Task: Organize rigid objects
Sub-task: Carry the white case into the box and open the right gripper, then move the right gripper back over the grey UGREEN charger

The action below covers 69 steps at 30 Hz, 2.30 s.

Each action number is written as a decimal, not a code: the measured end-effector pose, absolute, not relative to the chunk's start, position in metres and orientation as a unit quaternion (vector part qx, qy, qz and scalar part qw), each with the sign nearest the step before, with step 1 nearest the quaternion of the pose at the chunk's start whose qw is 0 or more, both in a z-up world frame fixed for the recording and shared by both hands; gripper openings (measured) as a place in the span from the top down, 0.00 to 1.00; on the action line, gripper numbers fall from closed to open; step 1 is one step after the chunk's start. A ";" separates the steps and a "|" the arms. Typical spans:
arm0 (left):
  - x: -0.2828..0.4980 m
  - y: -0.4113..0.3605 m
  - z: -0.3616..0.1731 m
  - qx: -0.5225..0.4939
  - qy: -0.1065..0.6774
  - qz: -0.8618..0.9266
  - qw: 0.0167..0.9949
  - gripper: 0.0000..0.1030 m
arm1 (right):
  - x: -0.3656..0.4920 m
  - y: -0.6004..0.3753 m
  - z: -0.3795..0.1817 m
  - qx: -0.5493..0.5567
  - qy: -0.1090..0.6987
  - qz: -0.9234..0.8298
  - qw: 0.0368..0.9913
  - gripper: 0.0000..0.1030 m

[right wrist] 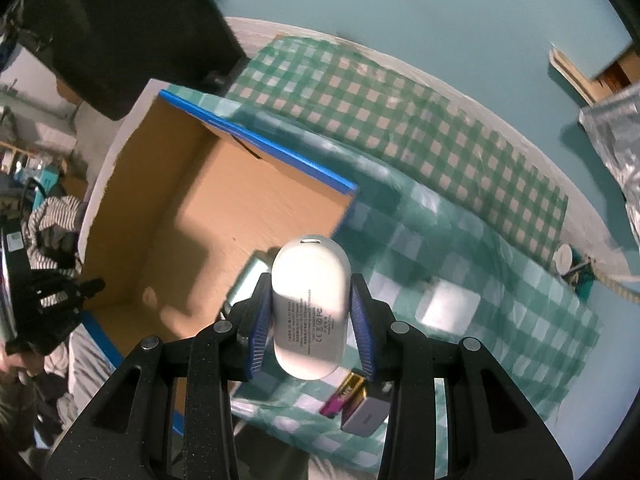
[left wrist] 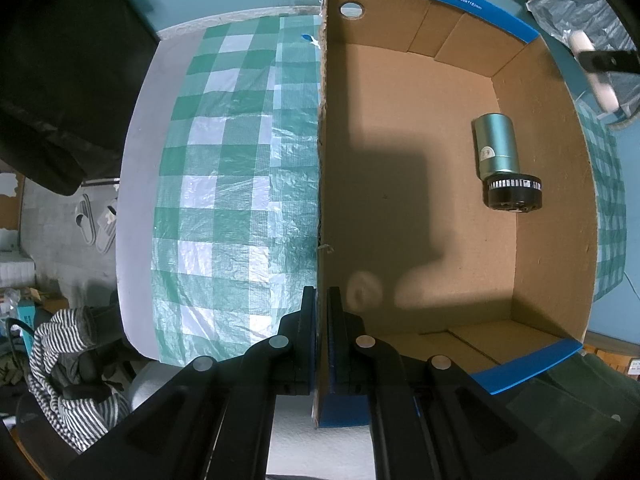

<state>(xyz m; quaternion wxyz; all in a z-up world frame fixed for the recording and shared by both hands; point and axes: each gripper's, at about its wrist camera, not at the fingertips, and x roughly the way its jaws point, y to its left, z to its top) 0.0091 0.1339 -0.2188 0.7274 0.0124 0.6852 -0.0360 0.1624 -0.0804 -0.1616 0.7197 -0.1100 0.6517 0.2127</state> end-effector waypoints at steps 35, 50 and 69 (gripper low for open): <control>0.011 0.134 -0.220 0.013 0.686 -0.036 0.727 0.96 | 0.178 -0.020 -0.204 -0.171 0.655 0.234 0.698 0.59; 0.010 0.134 -0.218 0.019 0.685 -0.037 0.728 0.96 | 0.162 -0.036 -0.167 -0.160 0.636 0.231 0.719 0.44; 0.007 0.133 -0.217 0.025 0.683 -0.037 0.729 0.96 | 0.128 -0.118 -0.155 -0.114 0.653 0.172 0.728 0.40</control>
